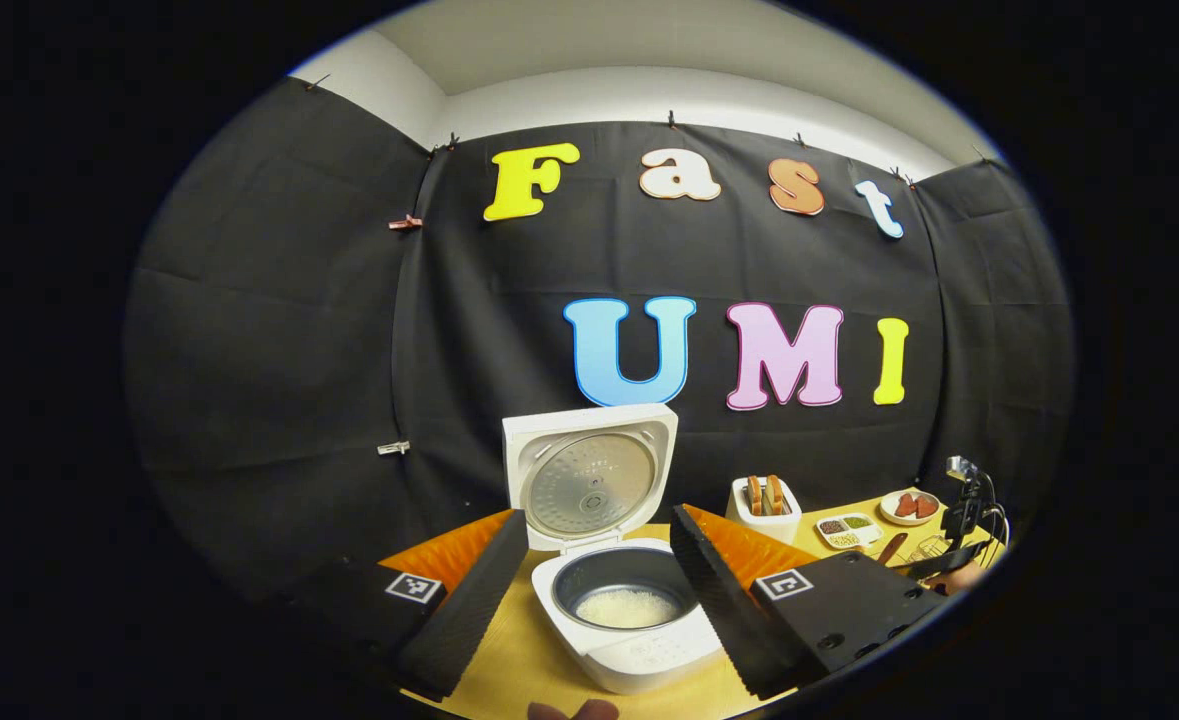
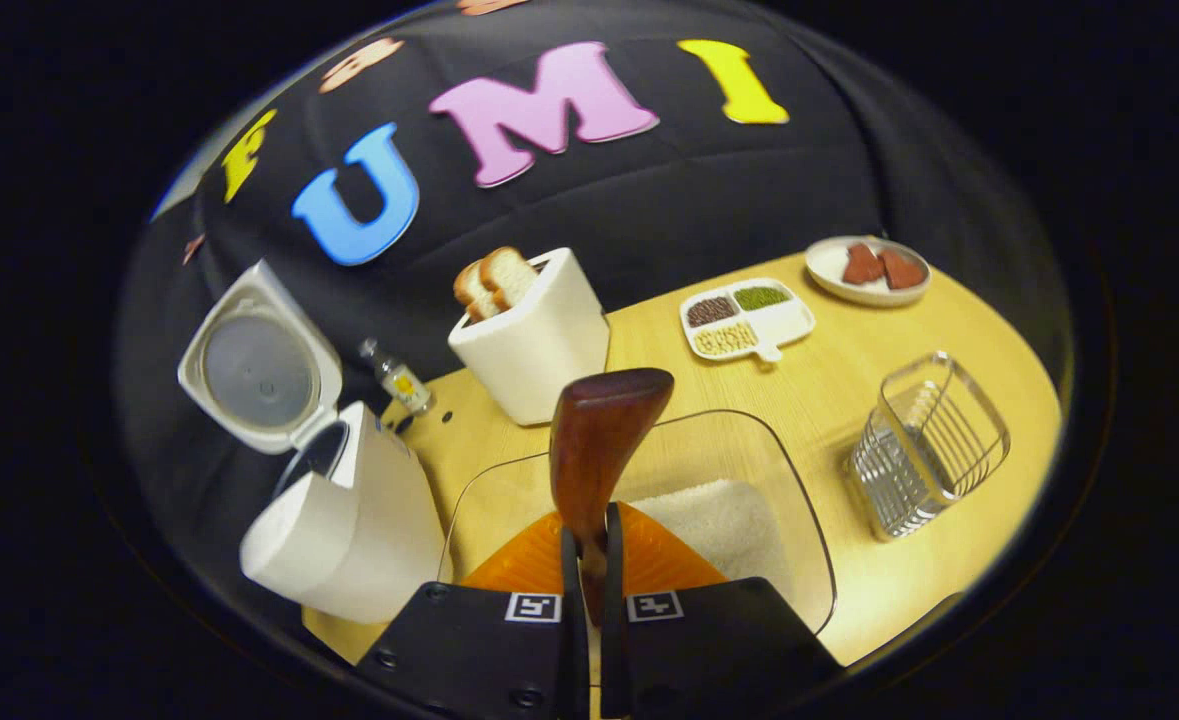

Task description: Close the left gripper, press the button to open the rice cooker; take a wooden spoon from the chopstick holder with the right hand, scoop a spoonful of rice and pour it into the rice cooker, then put the wooden spoon back into the chopstick holder.

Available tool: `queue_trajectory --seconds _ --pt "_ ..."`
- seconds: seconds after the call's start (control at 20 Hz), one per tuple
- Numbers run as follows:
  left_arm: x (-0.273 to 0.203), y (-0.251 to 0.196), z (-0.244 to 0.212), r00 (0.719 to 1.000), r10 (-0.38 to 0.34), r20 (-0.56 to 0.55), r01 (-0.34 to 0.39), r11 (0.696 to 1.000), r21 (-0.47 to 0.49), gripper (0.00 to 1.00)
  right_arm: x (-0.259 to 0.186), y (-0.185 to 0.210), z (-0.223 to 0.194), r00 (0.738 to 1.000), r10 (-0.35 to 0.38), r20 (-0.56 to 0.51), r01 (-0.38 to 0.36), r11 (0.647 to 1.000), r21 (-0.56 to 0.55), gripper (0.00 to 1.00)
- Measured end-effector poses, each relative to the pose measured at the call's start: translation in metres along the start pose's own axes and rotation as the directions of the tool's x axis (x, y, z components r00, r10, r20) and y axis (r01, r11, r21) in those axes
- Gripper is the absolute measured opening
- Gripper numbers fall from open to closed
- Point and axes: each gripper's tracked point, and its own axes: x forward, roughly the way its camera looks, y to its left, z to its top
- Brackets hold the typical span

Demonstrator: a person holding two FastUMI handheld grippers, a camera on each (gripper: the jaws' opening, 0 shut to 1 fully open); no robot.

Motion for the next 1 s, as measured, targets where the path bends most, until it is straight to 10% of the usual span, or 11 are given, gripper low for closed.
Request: queue_trajectory --seconds 0.5,1.0 --pt "-0.009 0.013 0.001 1.000 0.008 0.017 -0.007 1.000 -0.014 0.98 -0.041 -0.013 0.052 0.983 0.120 0.137 -0.171 0.872 0.458 0.09" --pt "-0.022 0.009 0.010 0.999 0.020 0.044 -0.020 1.000 0.013 0.98 -0.078 -0.013 0.081 0.961 0.145 0.233 -0.262 0.744 0.615 0.09"
